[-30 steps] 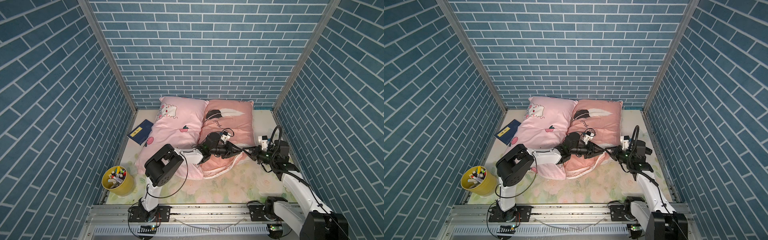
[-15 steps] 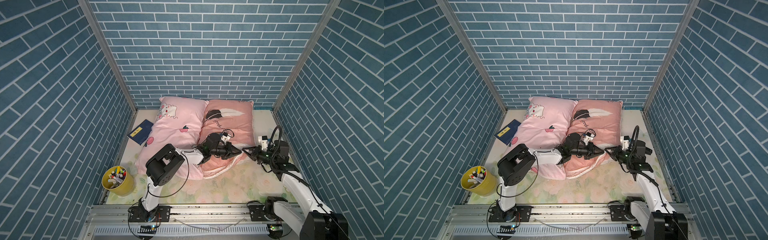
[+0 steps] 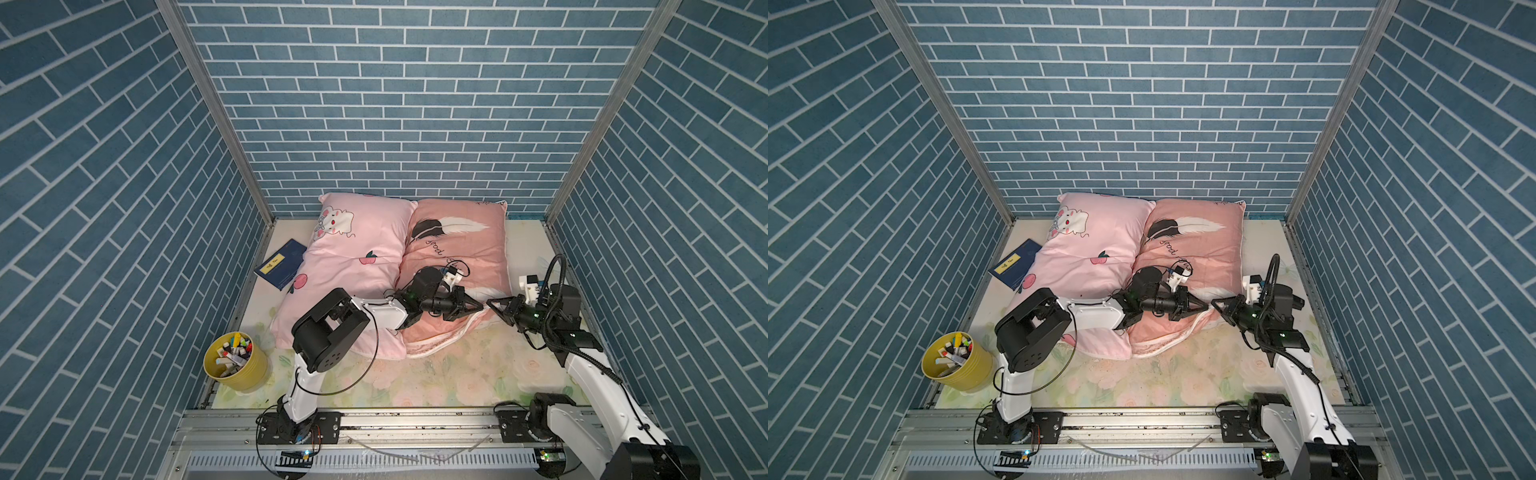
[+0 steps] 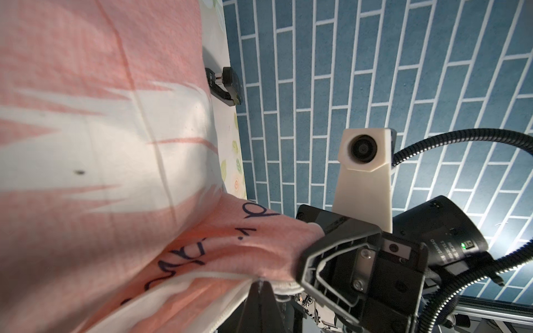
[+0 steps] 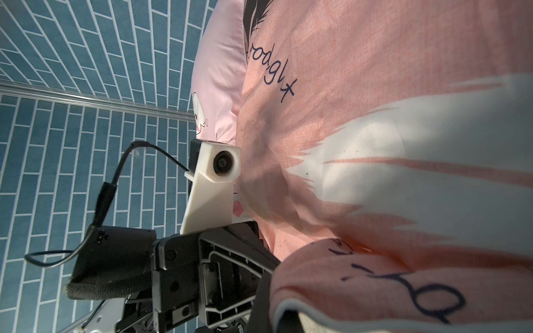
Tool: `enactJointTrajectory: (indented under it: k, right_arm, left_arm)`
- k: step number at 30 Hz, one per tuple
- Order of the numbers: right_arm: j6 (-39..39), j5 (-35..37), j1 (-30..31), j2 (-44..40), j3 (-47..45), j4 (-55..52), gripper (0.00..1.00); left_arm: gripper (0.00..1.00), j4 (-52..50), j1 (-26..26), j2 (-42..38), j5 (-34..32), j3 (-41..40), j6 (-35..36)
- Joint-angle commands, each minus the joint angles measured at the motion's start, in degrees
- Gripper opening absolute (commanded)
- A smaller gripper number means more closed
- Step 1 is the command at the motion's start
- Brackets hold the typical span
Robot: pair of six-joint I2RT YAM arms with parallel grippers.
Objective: Zip up pillowcases
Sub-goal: Zip the zipper on the pillowcase.
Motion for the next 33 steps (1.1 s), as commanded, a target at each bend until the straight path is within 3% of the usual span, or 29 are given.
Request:
enactJointTrajectory:
  k: [1,15,33]
  right_arm:
    - [-3.6,2.3,-0.5,-2.1,3.3,-4.3,0.0]
    - [-11.0,11.7,-1.2,-4.3,8.9,-16.8,0.0]
    - [-15.0,17.7,-2.3,-2.4,12.7,-22.0,0.0]
  left_arm:
    - [0.0,-5.0,0.2,-0.3,0.2,-1.8,3.8]
    - [0.0,-18.8,0.5,-4.3,2.0,-3.4,14.1]
    - [0.0,-31.9,0.6,-7.7,0.6,-4.9,22.7]
